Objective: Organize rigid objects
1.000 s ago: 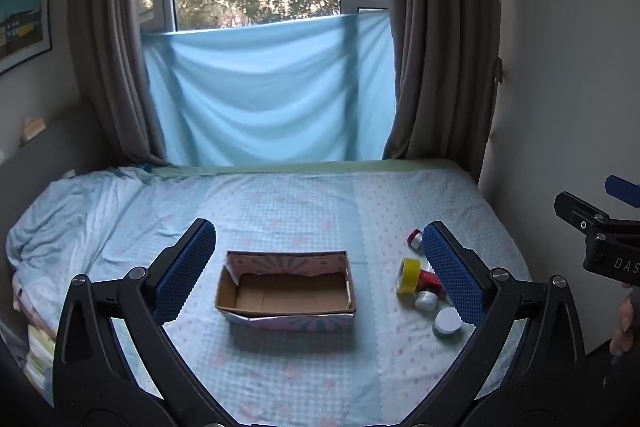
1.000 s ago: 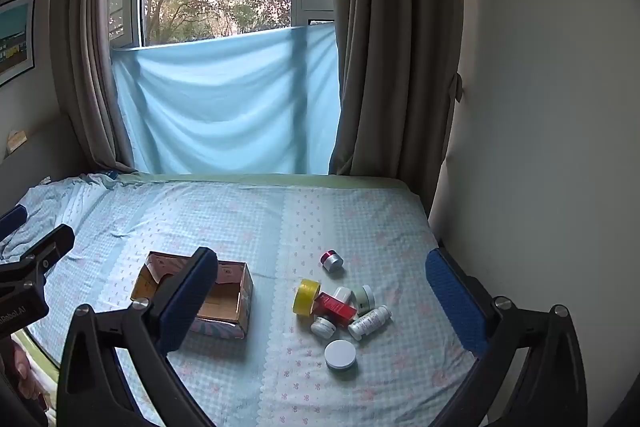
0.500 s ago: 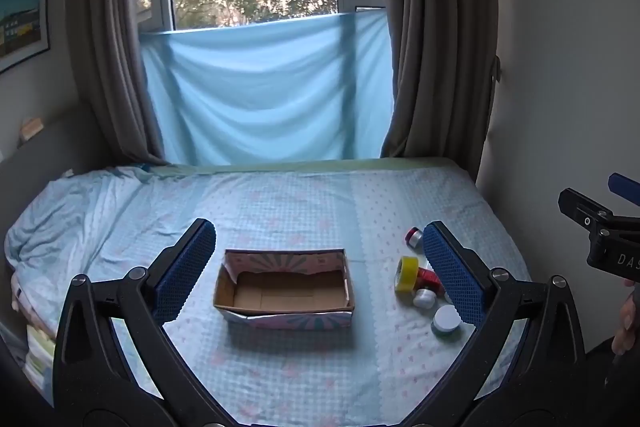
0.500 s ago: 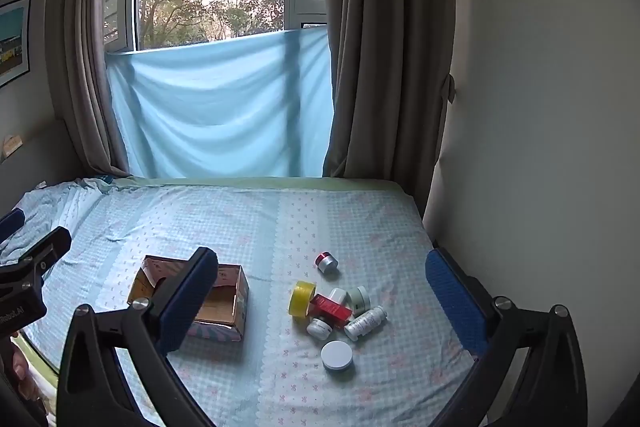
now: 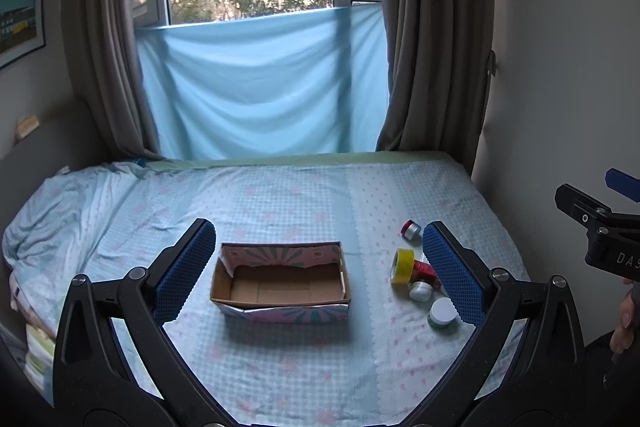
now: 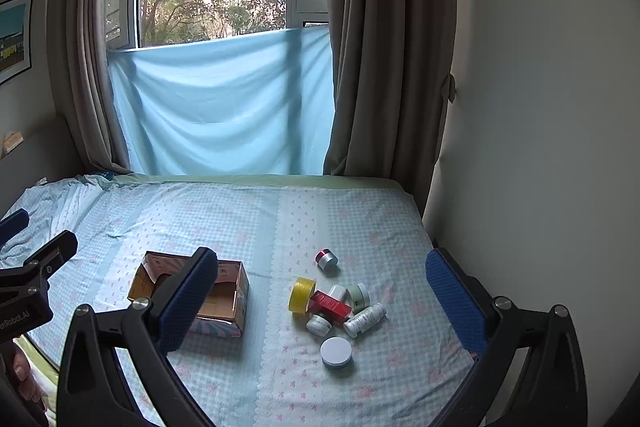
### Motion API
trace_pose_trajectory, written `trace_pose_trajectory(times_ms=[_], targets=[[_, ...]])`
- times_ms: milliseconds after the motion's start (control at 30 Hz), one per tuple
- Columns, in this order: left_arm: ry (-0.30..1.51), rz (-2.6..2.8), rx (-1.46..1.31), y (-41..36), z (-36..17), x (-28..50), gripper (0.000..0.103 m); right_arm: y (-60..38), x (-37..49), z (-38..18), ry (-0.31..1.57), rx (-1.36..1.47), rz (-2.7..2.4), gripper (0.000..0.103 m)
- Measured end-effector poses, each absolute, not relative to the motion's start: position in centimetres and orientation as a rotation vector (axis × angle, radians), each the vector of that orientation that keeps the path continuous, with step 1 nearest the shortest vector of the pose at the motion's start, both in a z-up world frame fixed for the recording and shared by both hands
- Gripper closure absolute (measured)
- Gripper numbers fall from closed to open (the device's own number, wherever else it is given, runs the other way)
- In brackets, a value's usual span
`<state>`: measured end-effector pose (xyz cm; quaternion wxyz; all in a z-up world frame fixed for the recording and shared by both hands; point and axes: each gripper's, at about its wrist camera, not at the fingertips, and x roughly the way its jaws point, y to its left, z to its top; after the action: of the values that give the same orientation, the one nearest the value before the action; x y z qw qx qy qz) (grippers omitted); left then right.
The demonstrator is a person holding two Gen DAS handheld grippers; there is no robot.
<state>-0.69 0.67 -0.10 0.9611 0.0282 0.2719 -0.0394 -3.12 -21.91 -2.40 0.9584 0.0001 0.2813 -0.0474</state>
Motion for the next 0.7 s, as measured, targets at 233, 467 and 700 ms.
trace_pose_trajectory(times_ms=[233, 467, 700], targets=[[0.544, -0.095, 0.050, 1.3, -0.1, -0.9, 0.000, -21.3, -3.5, -2.3, 0.573, -0.004, -0.088, 0.000], [0.535, -0.083, 0.048, 1.6, -0.3, -0.6, 0.000, -20.9, -3.2, -2.1, 0.570, -0.006, -0.085, 0.000], [0.530, -0.087, 0.046, 2.0, -0.3, -0.3, 0.000, -20.7, -2.8, -2.0, 0.571, -0.002, -0.087, 0.000]])
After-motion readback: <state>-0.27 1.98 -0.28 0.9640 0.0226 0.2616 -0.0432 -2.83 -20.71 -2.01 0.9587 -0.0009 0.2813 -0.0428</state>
